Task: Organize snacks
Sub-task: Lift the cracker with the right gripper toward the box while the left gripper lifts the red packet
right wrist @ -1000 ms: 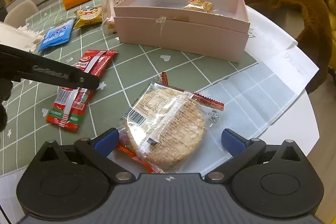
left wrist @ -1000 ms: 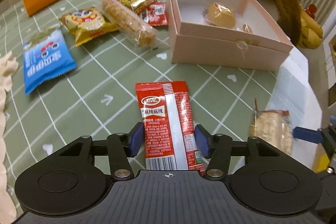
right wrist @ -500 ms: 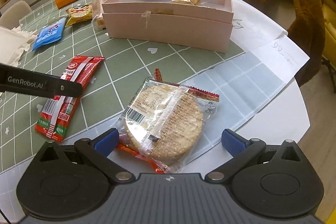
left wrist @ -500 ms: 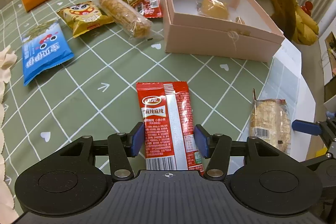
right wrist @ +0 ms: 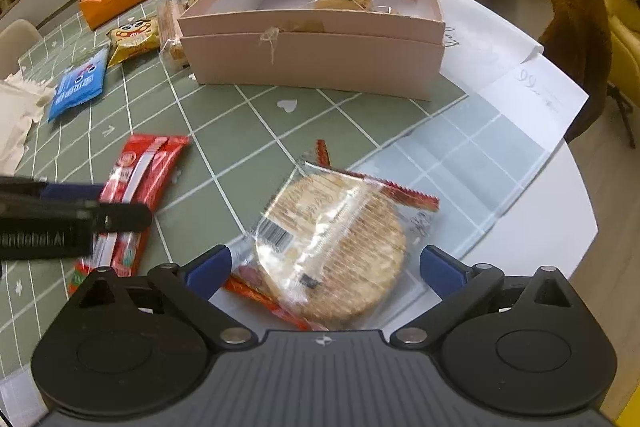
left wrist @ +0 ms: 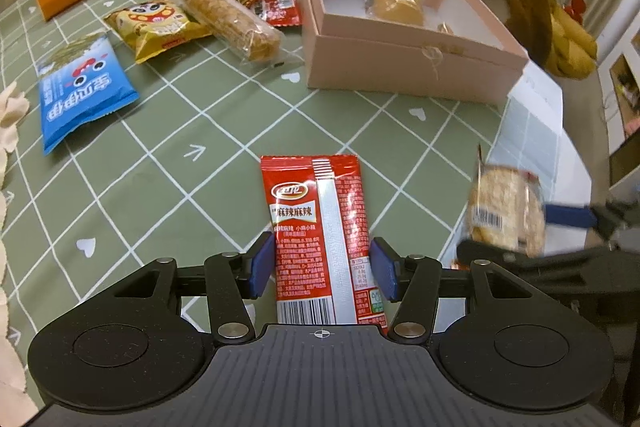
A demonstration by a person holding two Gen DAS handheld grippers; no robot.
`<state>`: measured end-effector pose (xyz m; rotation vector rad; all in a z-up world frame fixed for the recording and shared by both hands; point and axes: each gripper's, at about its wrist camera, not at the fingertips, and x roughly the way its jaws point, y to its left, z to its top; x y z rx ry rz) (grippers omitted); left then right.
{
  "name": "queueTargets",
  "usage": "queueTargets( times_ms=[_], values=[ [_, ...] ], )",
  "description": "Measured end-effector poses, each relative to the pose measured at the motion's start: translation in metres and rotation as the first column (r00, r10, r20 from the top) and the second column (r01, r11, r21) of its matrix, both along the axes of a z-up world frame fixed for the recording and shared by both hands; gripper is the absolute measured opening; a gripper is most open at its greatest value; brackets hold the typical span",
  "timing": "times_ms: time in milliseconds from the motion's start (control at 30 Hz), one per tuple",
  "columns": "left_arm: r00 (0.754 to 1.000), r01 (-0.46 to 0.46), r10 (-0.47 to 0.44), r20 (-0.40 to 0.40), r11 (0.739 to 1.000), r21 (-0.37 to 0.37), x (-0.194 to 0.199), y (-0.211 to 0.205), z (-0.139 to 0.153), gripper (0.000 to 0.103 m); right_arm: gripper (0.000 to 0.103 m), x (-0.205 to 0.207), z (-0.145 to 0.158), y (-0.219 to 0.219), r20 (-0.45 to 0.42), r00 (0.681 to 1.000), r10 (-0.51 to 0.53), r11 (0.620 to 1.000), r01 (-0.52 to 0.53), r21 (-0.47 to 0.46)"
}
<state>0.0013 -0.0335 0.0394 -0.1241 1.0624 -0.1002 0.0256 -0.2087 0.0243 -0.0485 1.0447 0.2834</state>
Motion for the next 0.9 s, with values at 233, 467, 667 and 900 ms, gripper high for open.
queueTargets(
  times_ms=[233, 467, 667, 900],
  values=[
    [0.999, 0.034, -0.035, 0.015, 0.999, 0.033, -0.011, -0.008, 0.000, 0.060, 0.103, -0.010, -0.004, -0.009, 0.056, 0.997, 0.058, 0.998, -0.057, -0.011],
    [1.000, 0.020, -0.021, 0.022, 0.999, 0.032, -0.014, -0.008, 0.000, 0.060, 0.103, -0.019, -0.004, -0.034, 0.069, 0.994, 0.091, 0.996, -0.091, 0.003],
    [0.999, 0.029, -0.031, 0.034, 0.999, 0.045, -0.016, -0.010, 0.000, 0.062, 0.103, -0.005, 0.002, -0.036, -0.003, 1.000, -0.002, 0.992, 0.003, 0.123],
    [0.997, 0.027, -0.030, 0.067, 0.999, 0.045, -0.021, -0.007, -0.001, 0.058, 0.080, -0.005, 0.001, -0.005, 0.062, 0.998, 0.030, 0.998, -0.026, -0.051]
  ],
)
